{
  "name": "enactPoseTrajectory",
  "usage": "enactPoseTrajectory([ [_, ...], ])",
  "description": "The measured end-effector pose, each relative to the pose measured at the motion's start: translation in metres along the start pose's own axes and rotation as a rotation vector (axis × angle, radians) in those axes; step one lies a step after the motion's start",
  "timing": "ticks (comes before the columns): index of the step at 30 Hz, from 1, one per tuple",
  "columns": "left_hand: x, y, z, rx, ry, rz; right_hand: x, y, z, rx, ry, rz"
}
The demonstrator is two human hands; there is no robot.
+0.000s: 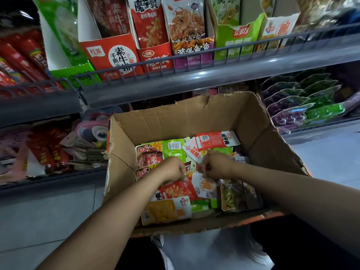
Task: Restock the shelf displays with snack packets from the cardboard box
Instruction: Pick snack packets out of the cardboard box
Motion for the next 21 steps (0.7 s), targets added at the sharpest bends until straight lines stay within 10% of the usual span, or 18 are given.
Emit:
enactPoseTrajectory([
  [21,-0.108,0.036,0.031,0.161,0.346,0.815,-0.088,0.023,0.005,0.104,0.272,-0.795],
])
Point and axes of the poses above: each hand's wrist, its own z-axis away from the middle knuckle, its own x-axis out of the palm, y = z × x, the point moved 8 cm from there along -z, towards the middle knuckle, and after that the axes turned 15 degrees about z, right-handed, at the moved point
